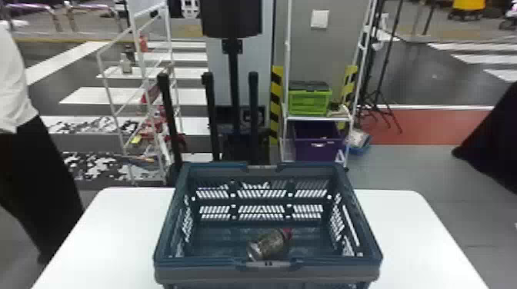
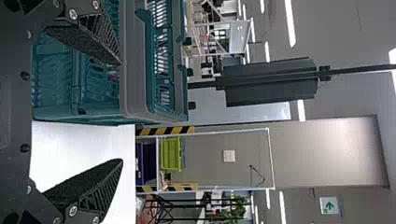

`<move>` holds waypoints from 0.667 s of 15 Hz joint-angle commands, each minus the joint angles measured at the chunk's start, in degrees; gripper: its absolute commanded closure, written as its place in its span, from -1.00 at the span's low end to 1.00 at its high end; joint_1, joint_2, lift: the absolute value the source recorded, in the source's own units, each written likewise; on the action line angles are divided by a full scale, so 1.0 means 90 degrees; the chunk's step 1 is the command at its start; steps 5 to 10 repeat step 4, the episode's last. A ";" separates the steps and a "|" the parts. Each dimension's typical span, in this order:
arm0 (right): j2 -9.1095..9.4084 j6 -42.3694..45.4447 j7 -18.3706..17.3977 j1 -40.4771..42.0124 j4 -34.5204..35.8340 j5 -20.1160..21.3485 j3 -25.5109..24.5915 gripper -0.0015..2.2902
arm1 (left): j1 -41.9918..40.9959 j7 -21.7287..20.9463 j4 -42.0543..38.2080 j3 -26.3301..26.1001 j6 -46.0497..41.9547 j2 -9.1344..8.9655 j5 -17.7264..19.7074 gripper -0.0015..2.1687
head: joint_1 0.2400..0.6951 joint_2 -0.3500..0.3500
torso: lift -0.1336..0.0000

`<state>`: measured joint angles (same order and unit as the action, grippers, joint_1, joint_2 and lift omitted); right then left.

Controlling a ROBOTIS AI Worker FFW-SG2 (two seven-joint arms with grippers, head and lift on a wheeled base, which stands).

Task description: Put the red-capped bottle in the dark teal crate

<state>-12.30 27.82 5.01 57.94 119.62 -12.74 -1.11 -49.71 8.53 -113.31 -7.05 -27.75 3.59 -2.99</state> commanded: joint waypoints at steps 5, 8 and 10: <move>-0.0011 -0.0079 0.0000 -0.0021 0.0000 -0.0020 -0.0004 -0.87 | 0.0045 0.0000 0.0031 -0.0037 -0.0007 0.0002 0.0000 -0.97 | 0.14 0.00 | 1.00; -0.0011 -0.0079 0.0000 -0.0021 0.0000 -0.0020 -0.0004 -0.87 | 0.0045 0.0000 0.0031 -0.0037 -0.0007 0.0002 0.0000 -0.97 | 0.14 0.00 | 1.00; -0.0011 -0.0079 0.0000 -0.0021 0.0000 -0.0020 -0.0004 -0.87 | 0.0045 0.0000 0.0031 -0.0037 -0.0007 0.0002 0.0000 -0.97 | 0.14 0.00 | 1.00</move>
